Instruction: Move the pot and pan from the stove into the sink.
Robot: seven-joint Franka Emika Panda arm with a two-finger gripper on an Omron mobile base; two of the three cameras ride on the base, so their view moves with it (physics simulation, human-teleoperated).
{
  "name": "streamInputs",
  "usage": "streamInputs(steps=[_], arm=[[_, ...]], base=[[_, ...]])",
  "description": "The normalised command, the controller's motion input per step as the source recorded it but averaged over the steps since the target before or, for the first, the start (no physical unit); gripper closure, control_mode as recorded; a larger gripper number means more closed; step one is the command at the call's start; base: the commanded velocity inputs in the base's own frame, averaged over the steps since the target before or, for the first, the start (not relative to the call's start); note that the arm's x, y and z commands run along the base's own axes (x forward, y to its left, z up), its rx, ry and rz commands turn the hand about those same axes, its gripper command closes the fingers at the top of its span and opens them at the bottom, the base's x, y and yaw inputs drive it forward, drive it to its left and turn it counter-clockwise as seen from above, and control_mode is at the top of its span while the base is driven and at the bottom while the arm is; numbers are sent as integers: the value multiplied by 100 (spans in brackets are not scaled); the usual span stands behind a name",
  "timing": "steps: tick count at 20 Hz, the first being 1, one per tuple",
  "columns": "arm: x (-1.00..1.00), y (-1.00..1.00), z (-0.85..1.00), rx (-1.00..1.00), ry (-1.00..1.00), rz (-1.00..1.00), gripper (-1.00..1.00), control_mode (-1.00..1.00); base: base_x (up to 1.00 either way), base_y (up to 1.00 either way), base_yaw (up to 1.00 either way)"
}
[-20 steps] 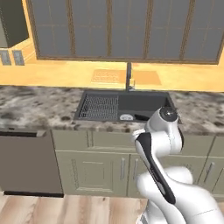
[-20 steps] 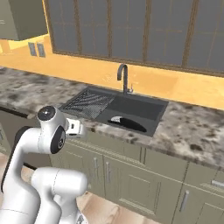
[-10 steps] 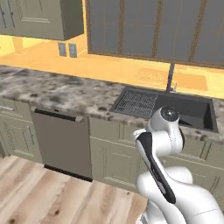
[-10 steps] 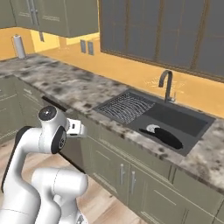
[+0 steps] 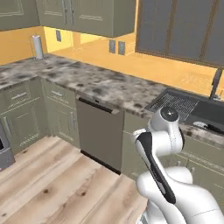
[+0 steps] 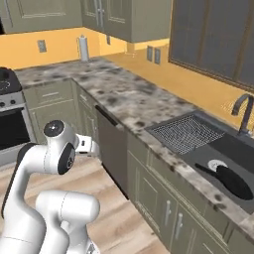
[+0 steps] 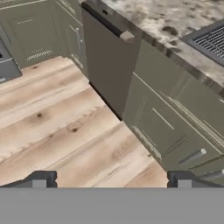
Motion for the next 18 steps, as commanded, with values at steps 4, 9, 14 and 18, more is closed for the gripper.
streamInputs(steps=[4, 9, 14, 18], arm=[[0, 0, 0, 0, 0, 0, -100, 100], [0, 0, 0, 0, 0, 0, -100, 100], [0, 0, 0, 0, 0, 0, -100, 100], [0, 0, 0, 0, 0, 0, -100, 100]], base=[[-11, 0, 49], [-11, 0, 48], [-11, 0, 46], [-9, 0, 44]])
